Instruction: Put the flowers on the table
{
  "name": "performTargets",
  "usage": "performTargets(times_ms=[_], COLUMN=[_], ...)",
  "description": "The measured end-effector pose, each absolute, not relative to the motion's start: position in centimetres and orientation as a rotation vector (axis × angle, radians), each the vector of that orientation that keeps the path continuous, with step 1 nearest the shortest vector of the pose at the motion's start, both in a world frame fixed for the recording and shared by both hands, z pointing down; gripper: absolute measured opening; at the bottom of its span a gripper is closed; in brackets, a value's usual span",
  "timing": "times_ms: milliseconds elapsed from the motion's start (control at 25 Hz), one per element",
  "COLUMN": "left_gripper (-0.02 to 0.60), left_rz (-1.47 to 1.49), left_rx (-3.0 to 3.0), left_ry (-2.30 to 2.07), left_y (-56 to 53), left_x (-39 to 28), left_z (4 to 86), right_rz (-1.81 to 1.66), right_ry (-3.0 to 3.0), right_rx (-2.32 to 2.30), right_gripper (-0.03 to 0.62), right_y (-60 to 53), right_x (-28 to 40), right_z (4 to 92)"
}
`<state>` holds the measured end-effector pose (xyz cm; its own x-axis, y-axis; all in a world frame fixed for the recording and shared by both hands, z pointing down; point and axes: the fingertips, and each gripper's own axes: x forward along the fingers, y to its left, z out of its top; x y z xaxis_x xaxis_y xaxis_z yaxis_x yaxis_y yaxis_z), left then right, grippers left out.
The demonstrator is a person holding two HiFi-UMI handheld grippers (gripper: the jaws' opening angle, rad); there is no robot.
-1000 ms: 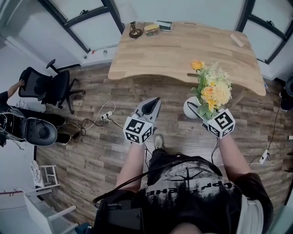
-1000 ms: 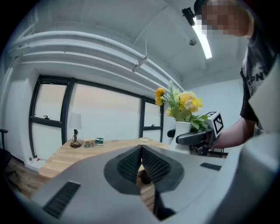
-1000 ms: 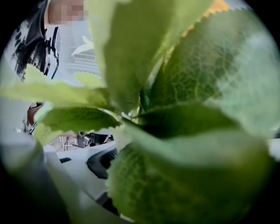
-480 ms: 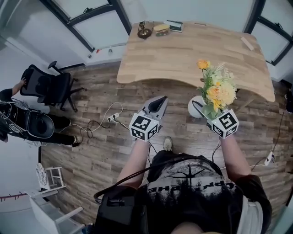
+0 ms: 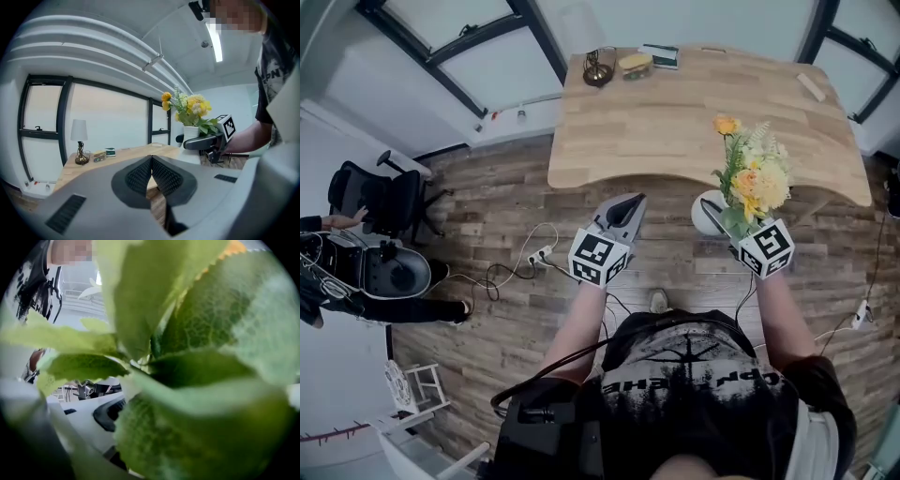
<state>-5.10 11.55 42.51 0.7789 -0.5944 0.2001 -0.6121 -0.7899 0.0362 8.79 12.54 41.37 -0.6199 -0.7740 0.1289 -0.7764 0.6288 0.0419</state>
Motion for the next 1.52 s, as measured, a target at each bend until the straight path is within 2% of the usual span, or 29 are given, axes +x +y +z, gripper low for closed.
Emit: performTargets(times_ms=[400, 920, 1520], left_gripper=[0.014, 0.012, 0.014], left_rz=[0.290, 0.266, 0.305], left_rx=[2.939, 2.886, 2.714], left_ry=[-0.916, -0.919, -1.162], left_y=[8.1, 2.2, -11.6], left_x=[-7.1, -7.2, -6.6], left_z=[43.2, 44.6, 45.6], right_rz=[-0.012, -0.005, 0.043], right_ry=[-2.664, -2.650, -2.777], right_rx=[1.368, 1.362, 1.093], right_gripper=[0.259, 0.259, 0.259], right_y=[8.7, 2.4, -14.5], right_x=[6.6, 7.0, 7.0], right_z=[41.3, 41.8, 43.0])
